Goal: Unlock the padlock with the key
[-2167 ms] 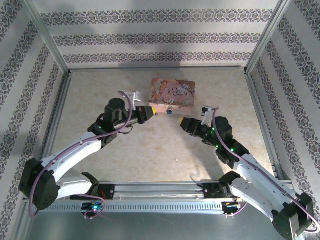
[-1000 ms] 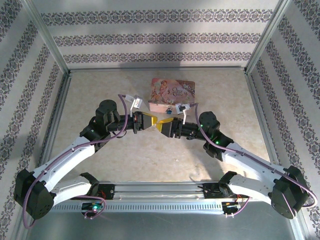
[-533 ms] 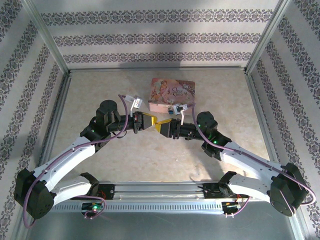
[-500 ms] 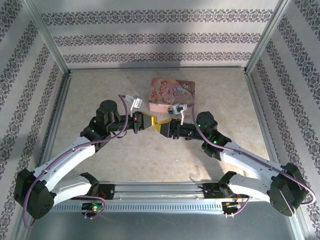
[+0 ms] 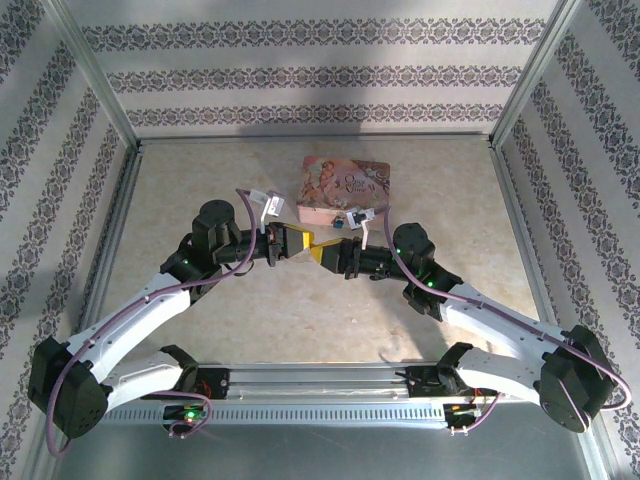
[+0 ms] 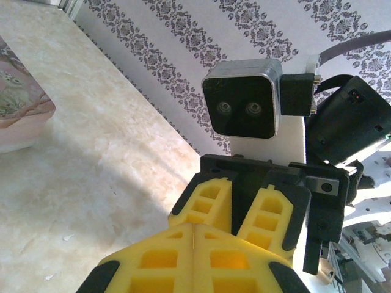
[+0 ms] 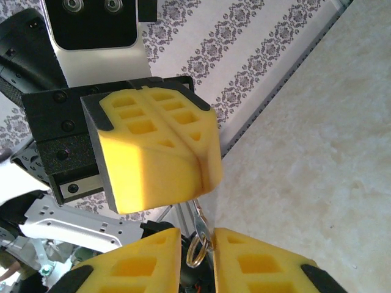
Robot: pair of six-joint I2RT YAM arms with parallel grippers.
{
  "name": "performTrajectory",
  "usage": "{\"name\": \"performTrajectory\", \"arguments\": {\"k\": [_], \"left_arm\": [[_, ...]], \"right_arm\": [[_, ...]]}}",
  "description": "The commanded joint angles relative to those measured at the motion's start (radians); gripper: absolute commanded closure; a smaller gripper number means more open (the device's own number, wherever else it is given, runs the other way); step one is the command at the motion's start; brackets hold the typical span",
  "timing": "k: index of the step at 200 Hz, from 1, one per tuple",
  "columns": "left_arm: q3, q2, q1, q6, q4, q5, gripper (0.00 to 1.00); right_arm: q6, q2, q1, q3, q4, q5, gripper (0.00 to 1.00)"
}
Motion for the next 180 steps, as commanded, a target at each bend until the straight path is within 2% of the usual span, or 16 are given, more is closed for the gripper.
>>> {"name": "performTrajectory", "arguments": {"k": [1,37,48,66,81,107,124,144,162,180], "left_arm": [[-0.005,-0.014,0.007,0.024,0.034,-0.010,1.00],[-0.006,-0.019,0.009,0.026,0.031,-0.014,1.00],[-0.009,-0.022,0.011,0.026,0.032,-0.018,0.90],[-0.009,-0.031,0.020,0.024,0.028,-0.030,0.85],[-0.007,-0.042,0.030,0.021,0.017,-0.056,0.63],[0.011,-0.060,0.042,0.049,-0.066,-0.165,0.36],[0.051,-0.045,0.041,0.097,-0.159,-0.240,0.31],[0.092,0.001,0.040,0.131,-0.219,-0.273,0.26],[0.120,0.052,0.030,0.135,-0.239,-0.311,0.20],[0.158,0.120,0.015,0.146,-0.241,-0.334,0.18]], "right_arm": [[-0.006,-0.003,0.013,0.003,0.037,0.000,0.84],[-0.011,-0.012,0.011,-0.004,0.022,0.022,1.00],[-0.017,-0.014,0.011,-0.006,0.011,0.028,1.00],[-0.030,-0.025,0.011,-0.012,-0.017,0.050,1.00],[-0.048,-0.037,0.010,-0.016,-0.062,0.076,1.00],[-0.092,-0.068,-0.010,-0.012,-0.227,0.163,1.00],[-0.107,-0.097,-0.034,-0.021,-0.328,0.216,1.00],[-0.096,-0.144,-0.075,-0.050,-0.418,0.277,1.00],[-0.068,-0.200,-0.141,-0.082,-0.513,0.321,1.00],[-0.041,-0.265,-0.231,-0.125,-0.589,0.309,1.00]]}}
